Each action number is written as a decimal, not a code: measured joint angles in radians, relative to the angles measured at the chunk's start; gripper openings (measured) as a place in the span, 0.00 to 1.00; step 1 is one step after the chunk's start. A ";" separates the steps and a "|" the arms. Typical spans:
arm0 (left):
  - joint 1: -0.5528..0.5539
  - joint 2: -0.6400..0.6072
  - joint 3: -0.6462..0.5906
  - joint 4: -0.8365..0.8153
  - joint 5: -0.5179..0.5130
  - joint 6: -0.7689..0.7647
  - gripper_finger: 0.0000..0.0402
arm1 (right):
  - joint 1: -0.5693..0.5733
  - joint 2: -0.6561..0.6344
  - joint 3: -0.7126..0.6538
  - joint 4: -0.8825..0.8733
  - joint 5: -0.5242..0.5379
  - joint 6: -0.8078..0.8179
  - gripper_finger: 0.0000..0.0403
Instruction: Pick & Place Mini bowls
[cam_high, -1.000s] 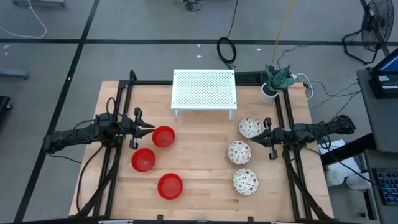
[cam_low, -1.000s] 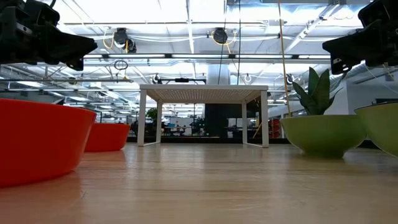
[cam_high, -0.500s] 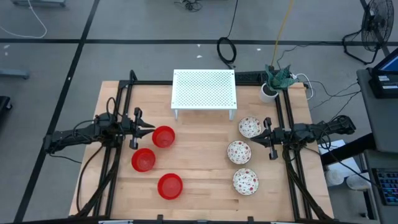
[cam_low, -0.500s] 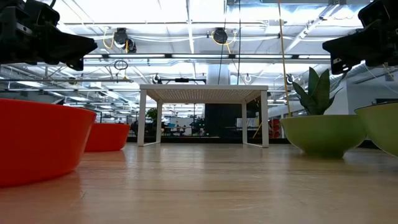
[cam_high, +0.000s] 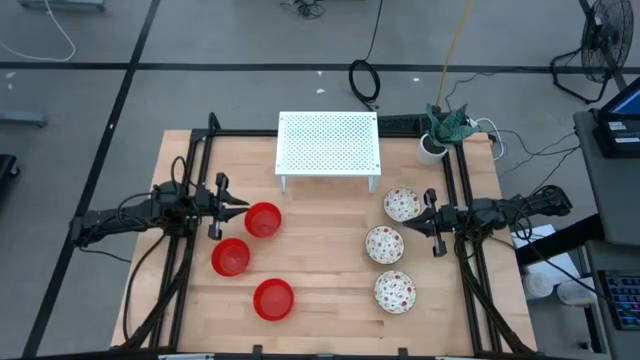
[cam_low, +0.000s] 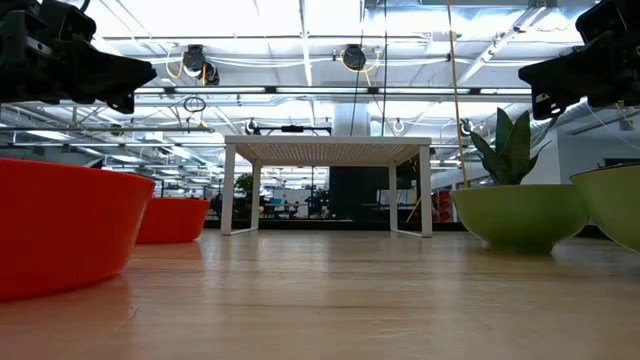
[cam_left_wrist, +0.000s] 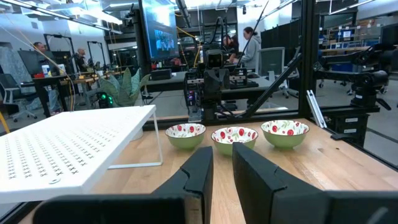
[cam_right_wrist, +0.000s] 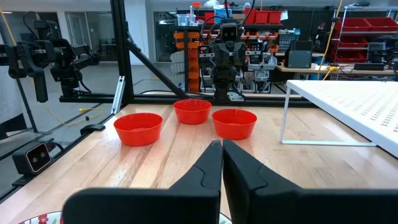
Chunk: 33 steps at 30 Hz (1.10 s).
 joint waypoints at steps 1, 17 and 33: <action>0.000 0.000 0.000 0.000 0.000 0.000 0.16 | 0.000 0.000 0.000 0.000 0.000 0.000 0.00; 0.000 0.000 0.000 0.000 0.000 0.000 0.16 | 0.000 0.006 -0.007 0.102 -0.001 -0.046 0.00; 0.000 0.000 0.000 0.000 0.000 0.000 0.16 | 0.001 0.058 0.074 0.258 0.211 0.279 0.03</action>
